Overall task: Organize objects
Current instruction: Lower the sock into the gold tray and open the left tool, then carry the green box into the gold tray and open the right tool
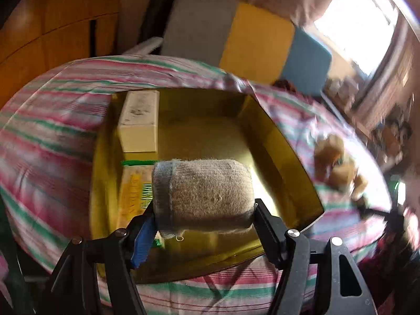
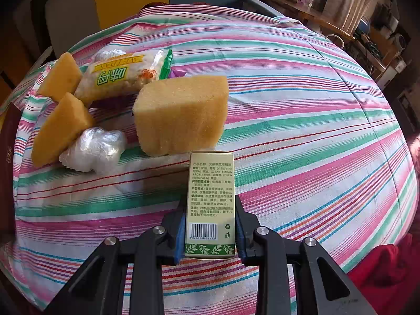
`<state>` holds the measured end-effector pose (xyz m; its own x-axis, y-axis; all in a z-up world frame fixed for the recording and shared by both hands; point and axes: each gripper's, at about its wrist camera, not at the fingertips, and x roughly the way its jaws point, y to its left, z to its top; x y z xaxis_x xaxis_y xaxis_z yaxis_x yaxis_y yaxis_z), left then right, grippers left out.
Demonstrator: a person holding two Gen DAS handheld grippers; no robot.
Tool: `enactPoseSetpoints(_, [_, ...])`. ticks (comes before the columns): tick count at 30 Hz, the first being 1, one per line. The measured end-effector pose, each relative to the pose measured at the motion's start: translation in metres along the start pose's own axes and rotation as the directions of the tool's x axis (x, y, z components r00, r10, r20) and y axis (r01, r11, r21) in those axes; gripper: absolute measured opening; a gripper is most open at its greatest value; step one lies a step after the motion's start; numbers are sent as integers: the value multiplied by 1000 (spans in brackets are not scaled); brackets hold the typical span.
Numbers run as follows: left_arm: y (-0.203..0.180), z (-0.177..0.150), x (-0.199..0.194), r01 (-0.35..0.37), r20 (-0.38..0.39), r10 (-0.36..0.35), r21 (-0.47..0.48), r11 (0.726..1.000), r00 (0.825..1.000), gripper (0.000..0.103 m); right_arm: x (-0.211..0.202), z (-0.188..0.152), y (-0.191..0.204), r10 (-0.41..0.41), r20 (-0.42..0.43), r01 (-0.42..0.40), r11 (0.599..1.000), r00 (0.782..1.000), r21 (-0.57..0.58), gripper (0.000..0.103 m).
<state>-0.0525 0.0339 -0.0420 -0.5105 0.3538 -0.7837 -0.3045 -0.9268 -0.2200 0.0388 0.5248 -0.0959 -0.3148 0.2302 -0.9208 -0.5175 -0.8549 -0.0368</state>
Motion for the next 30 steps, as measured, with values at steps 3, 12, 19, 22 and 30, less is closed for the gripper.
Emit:
enactPoseSetpoints(3, [-4, 0, 19, -13, -58, 15, 28, 1000, 998, 70, 0, 0, 0, 1, 0, -1, 1000, 1000, 1, 31])
enactPoseSetpoints(12, [4, -14, 36, -130, -177, 148, 110, 985, 973, 74, 3, 1, 4, 5, -1, -5, 1000, 1000, -2, 31])
enactPoseSetpoints(19, [5, -24, 28, -125, -157, 137, 87, 988, 978, 78, 3, 0, 1, 9, -1, -9, 1000, 1000, -2, 31])
enactPoseSetpoints(22, [3, -19, 18, -123, -125, 134, 93, 988, 983, 80, 2, -1, 2, 10, -1, -10, 1000, 1000, -5, 31])
enactPoseSetpoints(30, [3, -17, -16, -142, -15, 142, 35, 989, 990, 80, -1, -4, 7, 24, -1, -24, 1000, 1000, -20, 31])
